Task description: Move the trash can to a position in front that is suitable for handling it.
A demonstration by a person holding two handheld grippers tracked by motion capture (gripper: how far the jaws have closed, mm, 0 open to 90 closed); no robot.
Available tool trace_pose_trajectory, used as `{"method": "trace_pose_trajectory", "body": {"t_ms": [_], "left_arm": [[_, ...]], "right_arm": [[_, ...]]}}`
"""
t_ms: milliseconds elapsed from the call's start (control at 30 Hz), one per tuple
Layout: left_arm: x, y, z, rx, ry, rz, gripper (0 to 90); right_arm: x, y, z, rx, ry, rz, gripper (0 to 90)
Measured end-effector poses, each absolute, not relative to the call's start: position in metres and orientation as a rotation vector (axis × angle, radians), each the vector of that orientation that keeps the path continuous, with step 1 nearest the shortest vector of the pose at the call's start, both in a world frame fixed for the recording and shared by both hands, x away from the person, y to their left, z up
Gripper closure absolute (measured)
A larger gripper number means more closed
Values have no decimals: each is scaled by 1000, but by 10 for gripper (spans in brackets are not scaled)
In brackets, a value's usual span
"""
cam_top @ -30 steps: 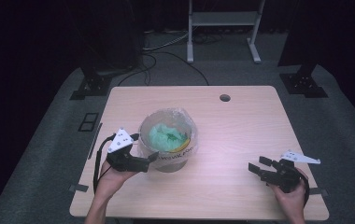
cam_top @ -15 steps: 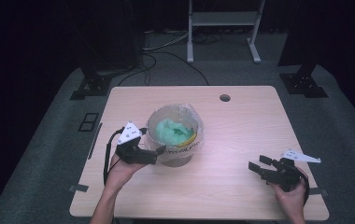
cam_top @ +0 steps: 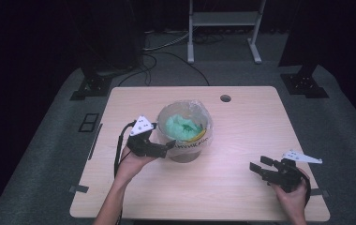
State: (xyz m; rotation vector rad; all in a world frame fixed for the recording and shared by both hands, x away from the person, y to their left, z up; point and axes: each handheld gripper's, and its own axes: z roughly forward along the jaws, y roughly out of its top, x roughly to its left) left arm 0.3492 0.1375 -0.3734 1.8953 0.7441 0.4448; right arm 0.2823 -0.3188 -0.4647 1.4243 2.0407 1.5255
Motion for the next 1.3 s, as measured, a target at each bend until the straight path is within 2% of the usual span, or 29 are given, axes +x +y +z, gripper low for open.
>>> {"method": "trace_pose_trajectory", "body": {"t_ms": [300,600,867,1067,1167,1300], "left_arm": [[344,145,-362,1859,714,420,20],[353,149,-354,1837,759,433,53],[370,154,-357,1802,856,411,136],[381,157,-360,1790,918,400,223],[385,157,-362,1791,940,383,295],[388,157,-365,1804,933,372,443]], "right_arm": [[283,-317,-466,1424,2050,1517,294],[283,-315,-466,1421,2054,1511,294],[283,-315,-466,1420,2056,1512,295],[283,-314,-466,1420,2057,1514,295],[284,-313,-466,1417,2060,1515,298],[284,-313,-466,1418,2058,1518,298]]}}
